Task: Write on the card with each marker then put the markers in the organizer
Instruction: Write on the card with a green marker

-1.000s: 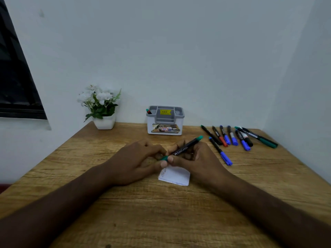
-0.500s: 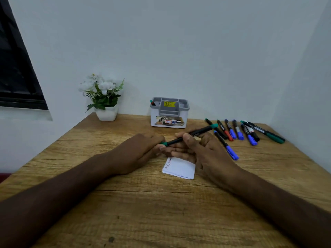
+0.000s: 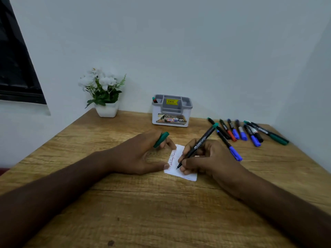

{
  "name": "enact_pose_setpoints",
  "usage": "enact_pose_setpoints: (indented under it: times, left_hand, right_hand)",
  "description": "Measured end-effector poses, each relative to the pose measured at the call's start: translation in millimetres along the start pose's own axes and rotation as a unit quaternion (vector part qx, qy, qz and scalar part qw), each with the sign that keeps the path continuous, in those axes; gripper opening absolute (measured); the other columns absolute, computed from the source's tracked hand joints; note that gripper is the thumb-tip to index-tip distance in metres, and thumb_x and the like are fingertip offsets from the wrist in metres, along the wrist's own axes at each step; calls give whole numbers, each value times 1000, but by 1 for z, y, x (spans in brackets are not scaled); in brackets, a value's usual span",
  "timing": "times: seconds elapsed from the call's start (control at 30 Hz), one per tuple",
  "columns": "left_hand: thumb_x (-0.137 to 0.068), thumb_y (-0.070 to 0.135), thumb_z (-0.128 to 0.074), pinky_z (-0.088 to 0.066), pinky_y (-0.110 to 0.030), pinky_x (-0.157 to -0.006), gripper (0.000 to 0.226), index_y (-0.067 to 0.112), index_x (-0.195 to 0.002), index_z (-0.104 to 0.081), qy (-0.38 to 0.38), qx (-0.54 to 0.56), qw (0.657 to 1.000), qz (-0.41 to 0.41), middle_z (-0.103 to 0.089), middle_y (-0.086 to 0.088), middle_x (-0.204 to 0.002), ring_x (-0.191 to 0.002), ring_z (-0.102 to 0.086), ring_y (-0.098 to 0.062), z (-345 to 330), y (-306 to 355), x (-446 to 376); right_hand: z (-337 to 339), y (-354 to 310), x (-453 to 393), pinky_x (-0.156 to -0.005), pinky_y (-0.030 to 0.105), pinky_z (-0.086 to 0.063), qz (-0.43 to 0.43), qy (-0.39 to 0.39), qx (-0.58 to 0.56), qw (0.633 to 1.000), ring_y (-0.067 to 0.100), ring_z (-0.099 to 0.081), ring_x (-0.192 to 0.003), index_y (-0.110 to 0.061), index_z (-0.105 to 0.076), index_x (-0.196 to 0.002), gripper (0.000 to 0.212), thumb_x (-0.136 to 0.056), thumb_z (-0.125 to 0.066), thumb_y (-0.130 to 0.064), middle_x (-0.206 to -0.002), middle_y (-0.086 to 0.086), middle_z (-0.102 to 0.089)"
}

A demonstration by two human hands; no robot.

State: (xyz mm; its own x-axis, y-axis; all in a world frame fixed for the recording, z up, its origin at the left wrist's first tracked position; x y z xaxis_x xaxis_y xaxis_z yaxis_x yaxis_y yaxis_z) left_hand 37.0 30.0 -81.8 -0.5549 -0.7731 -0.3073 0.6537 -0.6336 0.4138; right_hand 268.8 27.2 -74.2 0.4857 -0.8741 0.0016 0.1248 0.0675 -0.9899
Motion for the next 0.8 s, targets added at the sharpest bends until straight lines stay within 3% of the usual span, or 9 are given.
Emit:
enact_pose_setpoints:
  times: [0.07,0.13,0.27,0.33,0.4,0.47,0.57,0.7,0.8]
  left_hand:
    - [-93,46,-79,-45,-14,-91,39,24,-112,-52,-4,-4,1000,-1,-58,34,-128,-121,-57,3,1,-1,0]
    - [-93,42,-79,-42,-11,-88,37,24,-110,-52,-7,-14,1000,1,-53,43,-120,-114,-55,6,1,0,1]
    - [-94,51,-75,-47,-29,-88,36,46,-120,-50,-18,-35,999,-2,-51,27,-111,-104,-54,-4,0,2,0]
    - [-94,55,-71,-50,-40,-93,47,31,-130,-54,-29,-35,999,15,-57,12,-119,-110,-57,-10,-1,-1,0]
    - [-95,51,-74,-51,-43,-97,51,22,-132,-54,-34,-27,999,28,-60,8,-124,-114,-59,-11,0,-2,0]
    - [-96,45,-76,-50,-38,-97,47,22,-130,-54,-39,-24,999,26,-58,15,-123,-113,-58,-7,-1,-1,0]
    - [-96,43,-76,-45,-20,-92,42,24,-127,-53,-37,-29,999,21,-51,35,-118,-111,-54,2,-1,-1,1]
    - [-95,55,-70,-49,-36,-90,41,31,-120,-48,-39,-39,998,24,-56,12,-118,-109,-54,-7,-2,-2,0]
    - [-93,56,-69,-51,-40,-92,43,28,-120,-50,-39,-32,998,29,-57,9,-120,-110,-55,-11,-2,-3,1]
  right_hand:
    - [-2,0,1,-79,30,-66,-7,1,34,999,26,-77,-79,1,-73,-99,11,-91,-70,8,-90,23,-80]
    - [-6,-2,3,-78,28,-65,-9,-2,40,999,24,-76,-77,-2,-76,-95,11,-92,-69,5,-87,21,-80]
    - [-10,-7,2,-79,31,-64,20,1,63,998,23,-77,-78,-3,-78,-90,13,-92,-68,5,-85,17,-80]
    - [-11,-10,0,-83,34,-65,40,11,97,994,25,-79,-80,-4,-79,-88,13,-91,-70,5,-85,14,-81]
    - [-13,-11,0,-85,36,-66,57,15,143,988,25,-81,-82,-6,-80,-87,13,-88,-72,4,-85,11,-82]
    - [-11,-11,0,-83,36,-66,71,22,171,982,25,-81,-81,-9,-81,-86,13,-86,-74,2,-84,9,-83]
    - [-11,-9,0,-76,34,-66,89,38,207,974,21,-79,-74,-16,-82,-82,11,-85,-76,-7,-85,3,-83]
    - [-11,-4,-1,-74,38,-66,88,50,225,969,16,-78,-74,-20,-83,-84,6,-83,-77,-18,-85,-3,-83]
    - [-9,-3,-3,-75,37,-67,88,49,228,969,17,-78,-75,-21,-83,-85,6,-83,-78,-20,-87,-3,-83]
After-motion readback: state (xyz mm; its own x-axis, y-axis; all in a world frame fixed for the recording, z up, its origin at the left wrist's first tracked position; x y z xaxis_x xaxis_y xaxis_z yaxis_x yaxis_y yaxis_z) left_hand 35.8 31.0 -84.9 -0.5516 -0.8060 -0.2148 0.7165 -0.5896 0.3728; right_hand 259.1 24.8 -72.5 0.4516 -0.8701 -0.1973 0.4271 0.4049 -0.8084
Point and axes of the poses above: each hand's wrist, its own x-axis away from the middle knuckle, its own z-axis out of the back of the hand, y = z × x, the point moved 3 cm from there along -x, towards the middle knuckle
